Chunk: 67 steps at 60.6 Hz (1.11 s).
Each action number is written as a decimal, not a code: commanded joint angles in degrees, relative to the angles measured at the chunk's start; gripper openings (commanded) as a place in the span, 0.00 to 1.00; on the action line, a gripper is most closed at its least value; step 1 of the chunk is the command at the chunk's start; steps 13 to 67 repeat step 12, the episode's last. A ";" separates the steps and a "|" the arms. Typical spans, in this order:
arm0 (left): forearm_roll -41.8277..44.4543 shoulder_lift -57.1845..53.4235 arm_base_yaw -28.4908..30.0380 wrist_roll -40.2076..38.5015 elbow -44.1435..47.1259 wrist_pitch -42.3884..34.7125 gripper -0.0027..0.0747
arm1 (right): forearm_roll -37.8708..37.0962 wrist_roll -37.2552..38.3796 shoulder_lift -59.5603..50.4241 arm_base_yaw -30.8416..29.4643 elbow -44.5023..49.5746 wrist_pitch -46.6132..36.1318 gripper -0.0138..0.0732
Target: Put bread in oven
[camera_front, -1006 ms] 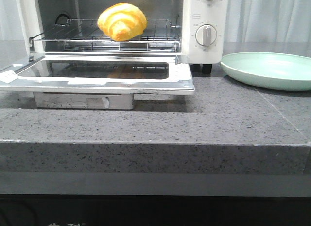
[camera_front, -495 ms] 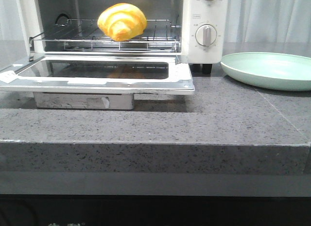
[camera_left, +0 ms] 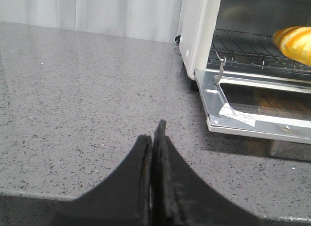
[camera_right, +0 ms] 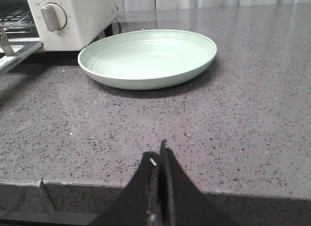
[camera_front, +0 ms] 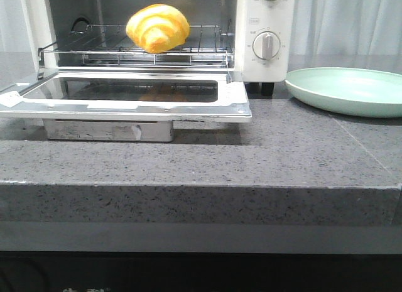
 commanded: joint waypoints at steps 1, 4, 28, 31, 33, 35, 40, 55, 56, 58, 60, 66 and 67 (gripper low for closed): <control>-0.02 -0.92 -0.38 -0.49 0.35 -4.91 0.01 | 0.05 -0.64 -1.23 -0.26 -0.28 -4.62 0.09; -0.02 -0.92 -0.38 -0.49 0.35 -4.91 0.01 | 0.05 -0.64 -1.23 -0.26 -0.28 -4.62 0.09; -0.02 -0.92 -0.38 -0.49 0.35 -4.91 0.01 | 0.05 -0.64 -1.23 -0.26 -0.28 -4.62 0.09; -0.02 -0.92 -0.38 -0.49 0.35 -4.91 0.01 | 0.05 -0.64 -1.23 -0.26 -0.28 -4.62 0.09; -0.02 -0.92 -0.38 -0.49 0.35 -4.91 0.01 | 0.05 -0.64 -1.23 -0.26 -0.28 -4.62 0.09; -0.02 -0.92 -0.38 -0.49 0.35 -4.91 0.01 | 0.05 -0.64 -1.23 -0.26 -0.28 -4.62 0.09; -0.02 -0.92 -0.38 -0.49 0.35 -4.91 0.01 | 0.05 -0.64 -1.23 -0.26 -0.28 -4.62 0.09; -0.02 -0.92 -0.38 -0.49 0.35 -4.91 0.01 | 0.05 -0.64 -1.23 -0.26 -0.28 -4.62 0.09; -0.02 -0.92 -0.38 -0.49 0.35 -4.91 0.01 | 0.05 -0.64 -1.23 -0.26 -0.28 -4.62 0.09; -0.02 -0.92 -0.38 -0.49 0.35 -4.91 0.01 | 0.05 -0.64 -1.23 -0.26 -0.28 -4.62 0.09; -0.02 -0.92 -0.38 -0.49 0.35 -4.91 0.01 | 0.05 -0.64 -1.23 -0.26 -0.28 -4.62 0.09; -0.02 -0.92 -0.38 -0.49 0.35 -4.91 0.01 | 0.05 -0.64 -1.23 -0.26 -0.28 -4.62 0.09; -0.02 -0.92 -0.38 -0.49 0.35 -4.91 0.01 | 0.05 -0.64 -1.23 -0.26 -0.28 -4.62 0.09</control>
